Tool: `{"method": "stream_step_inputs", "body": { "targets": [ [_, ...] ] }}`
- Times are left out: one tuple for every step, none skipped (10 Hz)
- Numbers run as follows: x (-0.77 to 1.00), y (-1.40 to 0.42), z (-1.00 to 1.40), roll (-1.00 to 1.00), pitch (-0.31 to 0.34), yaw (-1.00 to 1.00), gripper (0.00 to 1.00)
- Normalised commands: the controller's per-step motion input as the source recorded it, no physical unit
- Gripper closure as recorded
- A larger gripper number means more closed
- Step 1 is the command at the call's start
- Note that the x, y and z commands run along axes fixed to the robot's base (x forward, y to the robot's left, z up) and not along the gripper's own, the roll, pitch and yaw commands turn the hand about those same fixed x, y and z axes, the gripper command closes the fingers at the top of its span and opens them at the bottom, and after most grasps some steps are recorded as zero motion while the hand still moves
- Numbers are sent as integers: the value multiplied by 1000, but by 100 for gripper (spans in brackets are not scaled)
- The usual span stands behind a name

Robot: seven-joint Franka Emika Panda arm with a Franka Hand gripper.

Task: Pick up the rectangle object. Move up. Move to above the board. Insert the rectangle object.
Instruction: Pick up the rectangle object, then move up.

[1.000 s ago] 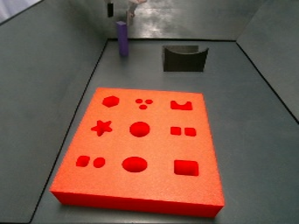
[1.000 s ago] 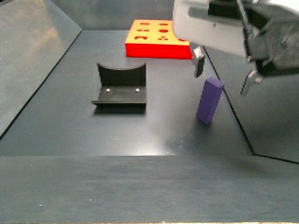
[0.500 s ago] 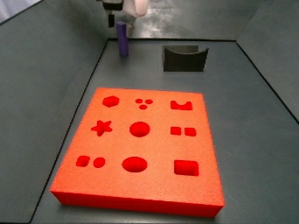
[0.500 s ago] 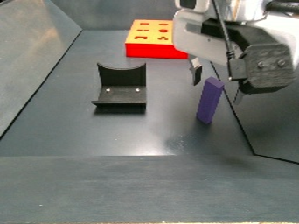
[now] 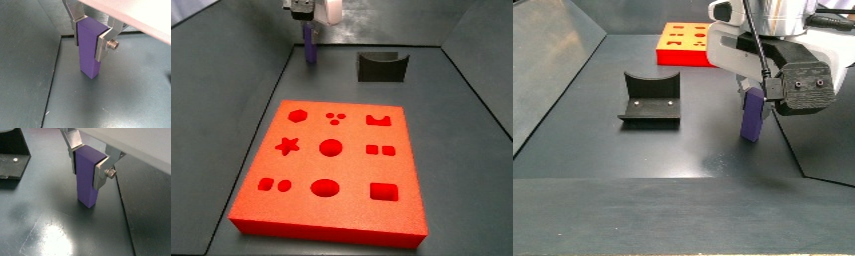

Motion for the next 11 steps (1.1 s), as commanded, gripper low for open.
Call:
{"method": "stream_step_inputs", "body": {
  "targets": [
    [0,0,0,0,0,0,100],
    [0,0,0,0,0,0,100],
    [0,0,0,0,0,0,100],
    [0,0,0,0,0,0,100],
    [0,0,0,0,0,0,100],
    [0,0,0,0,0,0,100],
    [0,0,0,0,0,0,100],
    [0,0,0,0,0,0,100],
    [0,0,0,0,0,0,100],
    [0,0,833,0,0,0,100],
    [-26,33,830,0,6,30,100]
  ]
}}
